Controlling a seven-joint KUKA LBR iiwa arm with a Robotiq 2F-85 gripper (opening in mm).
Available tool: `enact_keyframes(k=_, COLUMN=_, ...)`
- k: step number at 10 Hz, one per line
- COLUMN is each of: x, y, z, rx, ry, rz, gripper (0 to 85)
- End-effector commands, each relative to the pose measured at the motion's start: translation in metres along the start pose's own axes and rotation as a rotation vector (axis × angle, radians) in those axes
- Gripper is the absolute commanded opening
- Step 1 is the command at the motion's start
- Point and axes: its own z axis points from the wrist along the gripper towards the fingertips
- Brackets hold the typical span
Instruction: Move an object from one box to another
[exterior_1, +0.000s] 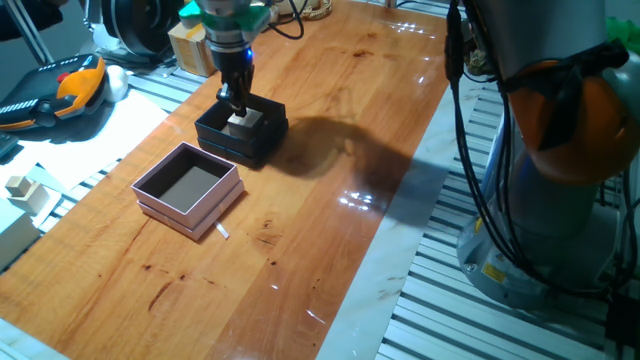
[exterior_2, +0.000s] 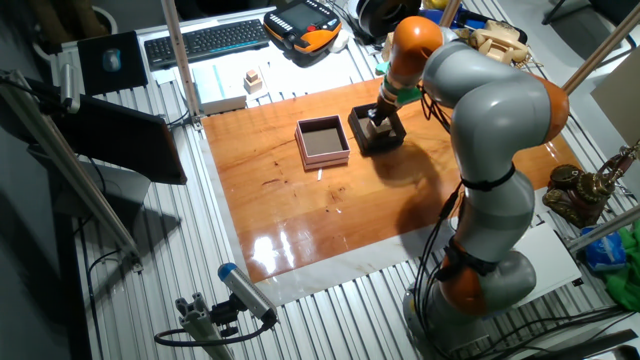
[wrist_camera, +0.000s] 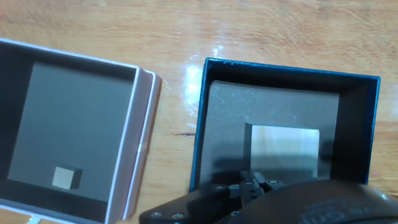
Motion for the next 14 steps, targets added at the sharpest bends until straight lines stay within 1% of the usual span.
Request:
enact_keyframes(k=1, x=0.0, y=0.0, z=0.0, rx=-0.002, ry=0.015, rz=-0.005, gripper=0.0)
enact_keyframes(k=2, x=0.0, y=0.0, z=0.0, rx=-0.001, ry=0.025, rz=-0.008, gripper=0.0)
enact_keyframes(k=3, x=0.0, y=0.0, z=0.0, rx=0.013, ry=0.039, rz=0.01, gripper=0.0)
enact_keyframes(k=4, x=0.0, y=0.0, z=0.0, rx=0.063, ry=0.044, rz=0.034, gripper=0.0)
enact_keyframes(k=5, x=0.0, y=0.0, z=0.0, rx=0.117, ry=0.032, rz=0.054, gripper=0.0)
enact_keyframes(k=6, x=0.0, y=0.0, z=0.0, rx=0.136, ry=0.026, rz=0.03, gripper=0.0)
enact_keyframes(k=7, x=0.0, y=-0.001, z=0.0, rx=0.103, ry=0.013, rz=0.003, gripper=0.0)
enact_keyframes(k=8, x=0.0, y=-0.011, z=0.002, rx=0.096, ry=-0.007, rz=-0.027, gripper=0.0)
enact_keyframes(k=9, x=-0.002, y=-0.02, z=0.002, rx=0.087, ry=-0.012, rz=-0.046, gripper=0.0)
enact_keyframes(k=10, x=-0.003, y=-0.026, z=0.003, rx=0.075, ry=-0.007, rz=-0.048, gripper=0.0)
enact_keyframes(k=12, x=-0.003, y=-0.024, z=0.004, rx=0.08, ry=-0.009, rz=-0.023, gripper=0.0)
enact_keyframes(k=13, x=-0.004, y=-0.024, z=0.005, rx=0.071, ry=0.0, rz=-0.008, gripper=0.0)
enact_keyframes(k=14, x=-0.004, y=-0.024, z=0.005, rx=0.056, ry=-0.005, rz=0.037, gripper=0.0)
